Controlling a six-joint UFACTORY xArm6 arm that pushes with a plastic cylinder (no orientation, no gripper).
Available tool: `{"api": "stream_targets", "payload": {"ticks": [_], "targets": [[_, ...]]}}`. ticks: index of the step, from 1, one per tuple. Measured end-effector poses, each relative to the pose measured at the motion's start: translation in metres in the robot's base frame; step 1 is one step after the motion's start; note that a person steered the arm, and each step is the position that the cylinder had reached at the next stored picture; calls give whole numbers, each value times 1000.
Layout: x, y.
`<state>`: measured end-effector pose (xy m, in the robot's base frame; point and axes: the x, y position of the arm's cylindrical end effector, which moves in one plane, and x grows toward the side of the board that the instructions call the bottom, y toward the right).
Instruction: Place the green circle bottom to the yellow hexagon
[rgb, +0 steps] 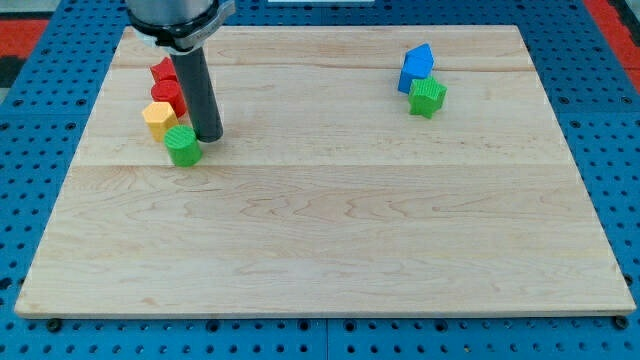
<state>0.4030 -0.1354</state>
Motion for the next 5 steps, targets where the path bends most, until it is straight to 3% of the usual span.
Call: {"api": "stream_targets", "payload": {"ticks": [2,5], "targets": [[29,33],[35,-27]]}}
